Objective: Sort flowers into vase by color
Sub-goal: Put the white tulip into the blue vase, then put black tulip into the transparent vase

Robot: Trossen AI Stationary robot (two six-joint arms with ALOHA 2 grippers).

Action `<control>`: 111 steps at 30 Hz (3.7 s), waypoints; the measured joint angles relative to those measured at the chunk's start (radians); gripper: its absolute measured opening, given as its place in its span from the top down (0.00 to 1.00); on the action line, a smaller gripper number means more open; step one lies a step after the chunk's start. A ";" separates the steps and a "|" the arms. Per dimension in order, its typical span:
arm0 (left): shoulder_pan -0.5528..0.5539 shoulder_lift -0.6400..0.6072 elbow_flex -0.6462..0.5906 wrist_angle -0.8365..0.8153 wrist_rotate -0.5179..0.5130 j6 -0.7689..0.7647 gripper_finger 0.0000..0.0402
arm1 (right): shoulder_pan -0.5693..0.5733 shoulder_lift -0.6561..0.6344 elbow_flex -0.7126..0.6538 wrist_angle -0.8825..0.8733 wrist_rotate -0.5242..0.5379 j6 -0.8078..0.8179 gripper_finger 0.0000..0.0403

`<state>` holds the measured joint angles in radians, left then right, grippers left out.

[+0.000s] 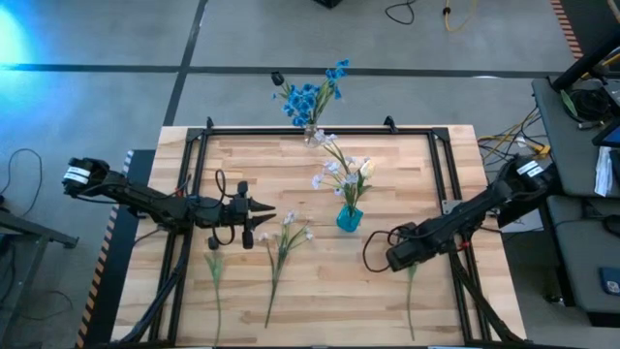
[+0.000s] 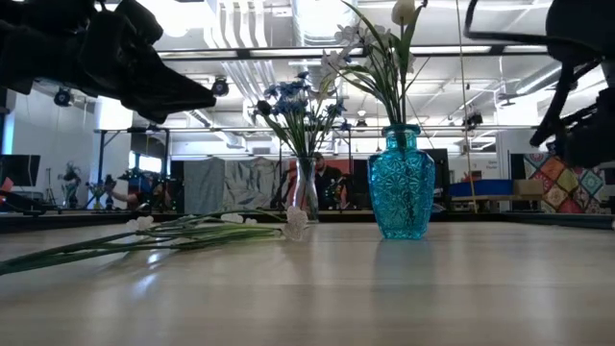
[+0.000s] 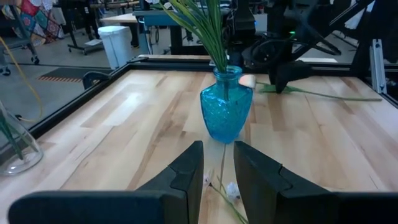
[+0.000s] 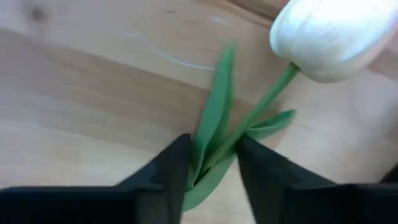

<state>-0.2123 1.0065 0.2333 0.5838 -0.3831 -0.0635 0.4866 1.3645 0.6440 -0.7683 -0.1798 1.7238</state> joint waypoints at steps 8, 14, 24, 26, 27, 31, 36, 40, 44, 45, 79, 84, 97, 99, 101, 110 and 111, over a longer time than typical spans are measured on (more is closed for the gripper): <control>0.000 -0.001 0.000 -0.001 0.000 0.002 0.81 | 0.000 -0.074 0.170 -0.136 0.230 -0.199 0.96; 0.000 -0.005 0.000 0.000 0.000 0.002 0.81 | 0.000 -0.142 0.361 -0.217 0.542 -0.416 0.96; 0.000 -0.007 0.000 0.000 0.000 0.002 0.81 | 0.093 -0.133 0.657 -0.169 1.052 -0.862 0.96; 0.000 -0.007 0.000 0.000 0.000 0.001 0.81 | 0.115 -0.122 0.690 -0.143 1.166 -0.927 0.96; 0.000 -0.007 0.000 0.001 0.000 0.000 0.81 | 0.121 -0.118 0.704 -0.126 1.219 -0.957 0.96; 0.000 -0.007 0.000 0.004 0.000 -0.001 0.81 | 0.129 -0.114 0.709 -0.068 1.384 -1.042 0.96; 0.000 -0.007 0.000 0.008 0.000 0.001 0.81 | 0.128 -0.113 0.699 -0.036 1.442 -1.050 0.96; 0.000 -0.007 0.000 0.008 0.000 0.001 0.81 | 0.129 -0.113 0.698 0.059 1.444 -1.124 0.96; 0.000 -0.007 0.000 0.008 0.000 0.009 0.81 | 0.127 -0.111 0.695 0.208 1.439 -1.275 0.96; 0.000 -0.007 0.000 0.007 0.000 0.010 0.81 | 0.125 -0.110 0.692 0.243 1.435 -1.320 0.96; 0.000 -0.006 0.000 -0.004 0.001 0.025 0.81 | -0.039 -0.110 0.545 0.509 1.176 -1.541 0.96; 0.000 -0.006 0.000 -0.004 0.001 0.022 0.81 | -0.057 -0.110 0.519 0.445 1.220 -1.495 0.91; 0.000 -0.006 0.000 -0.005 0.001 0.018 0.81 | -0.112 -0.110 0.509 0.199 1.203 -1.363 0.70; 0.000 -0.006 0.000 -0.005 0.001 0.018 0.81 | -0.113 -0.110 0.509 0.193 1.171 -1.350 0.68; 0.000 -0.006 0.000 -0.005 0.001 0.018 0.81 | -0.114 -0.110 0.509 0.181 1.134 -1.327 0.65; 0.000 -0.006 0.000 -0.005 0.009 0.016 0.81 | -0.112 -0.110 0.537 0.129 0.985 -1.314 0.52; 0.000 -0.006 0.000 -0.005 0.016 0.013 0.81 | -0.112 -0.111 0.552 0.107 0.943 -1.315 0.51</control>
<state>-0.2123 1.0004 0.2333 0.5785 -0.3674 -0.0506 0.3744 1.2535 1.1959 -0.6616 0.7631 0.4092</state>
